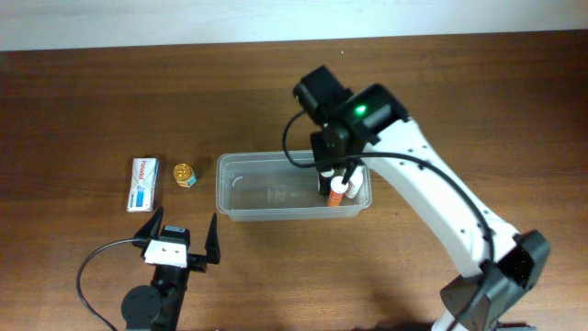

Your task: Pack container

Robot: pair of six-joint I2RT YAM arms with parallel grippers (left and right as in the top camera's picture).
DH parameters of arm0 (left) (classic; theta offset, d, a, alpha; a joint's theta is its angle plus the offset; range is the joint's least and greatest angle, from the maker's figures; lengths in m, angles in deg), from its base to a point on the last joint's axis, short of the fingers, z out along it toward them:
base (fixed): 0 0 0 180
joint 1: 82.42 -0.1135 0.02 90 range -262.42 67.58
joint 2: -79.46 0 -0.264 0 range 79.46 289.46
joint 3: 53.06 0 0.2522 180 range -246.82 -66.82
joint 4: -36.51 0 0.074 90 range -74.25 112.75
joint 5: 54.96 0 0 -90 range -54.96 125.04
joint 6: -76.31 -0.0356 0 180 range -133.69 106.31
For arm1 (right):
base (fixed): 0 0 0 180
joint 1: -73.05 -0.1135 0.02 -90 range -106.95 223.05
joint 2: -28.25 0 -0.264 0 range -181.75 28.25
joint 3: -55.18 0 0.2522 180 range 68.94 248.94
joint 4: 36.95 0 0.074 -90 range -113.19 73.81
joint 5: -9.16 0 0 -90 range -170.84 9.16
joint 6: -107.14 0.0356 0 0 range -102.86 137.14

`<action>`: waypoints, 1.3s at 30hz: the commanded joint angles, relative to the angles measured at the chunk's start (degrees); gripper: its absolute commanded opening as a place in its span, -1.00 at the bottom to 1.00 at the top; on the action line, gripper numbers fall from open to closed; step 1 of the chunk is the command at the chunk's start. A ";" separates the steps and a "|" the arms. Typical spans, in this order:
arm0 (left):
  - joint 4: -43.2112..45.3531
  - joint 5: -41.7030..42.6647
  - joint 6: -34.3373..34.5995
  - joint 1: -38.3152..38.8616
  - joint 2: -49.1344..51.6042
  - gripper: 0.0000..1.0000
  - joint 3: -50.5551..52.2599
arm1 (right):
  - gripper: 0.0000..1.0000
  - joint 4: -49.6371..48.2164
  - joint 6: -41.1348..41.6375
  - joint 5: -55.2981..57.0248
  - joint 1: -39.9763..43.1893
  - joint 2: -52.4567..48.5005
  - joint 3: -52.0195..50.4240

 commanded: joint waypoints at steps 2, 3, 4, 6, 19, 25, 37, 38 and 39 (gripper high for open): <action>-0.28 -0.17 -0.92 -0.20 -0.22 0.99 0.15 | 0.29 2.40 -1.07 1.36 1.31 4.11 9.38; -0.28 -0.17 -0.90 -0.20 -0.22 0.99 0.15 | 0.38 3.10 -0.72 2.03 2.19 4.50 10.71; -0.28 -0.17 -0.90 -0.20 -0.22 0.99 0.15 | 0.44 3.72 -0.44 2.58 3.13 4.81 11.69; -0.28 -0.17 -0.90 -0.20 -0.22 0.99 0.15 | 0.68 4.79 -0.44 3.32 5.70 5.46 13.14; 0.55 -0.13 -0.90 -0.20 -0.22 0.99 0.11 | 0.97 11.67 -0.46 1.75 34.07 6.43 13.60; 1.99 6.69 2.08 -0.20 -0.22 0.99 -2.34 | 0.96 11.67 -0.46 1.75 39.45 6.40 13.60; -35.32 11.13 5.60 -8.50 38.86 0.99 -55.39 | 0.97 11.63 -0.46 1.75 40.59 6.38 13.60; -40.74 11.06 3.69 -9.22 43.54 0.99 -61.13 | 0.97 11.63 -0.46 1.75 40.59 6.38 13.60; -45.77 11.06 1.40 -9.79 47.91 0.99 -66.55 | 0.97 11.63 -0.46 1.75 40.59 6.38 13.60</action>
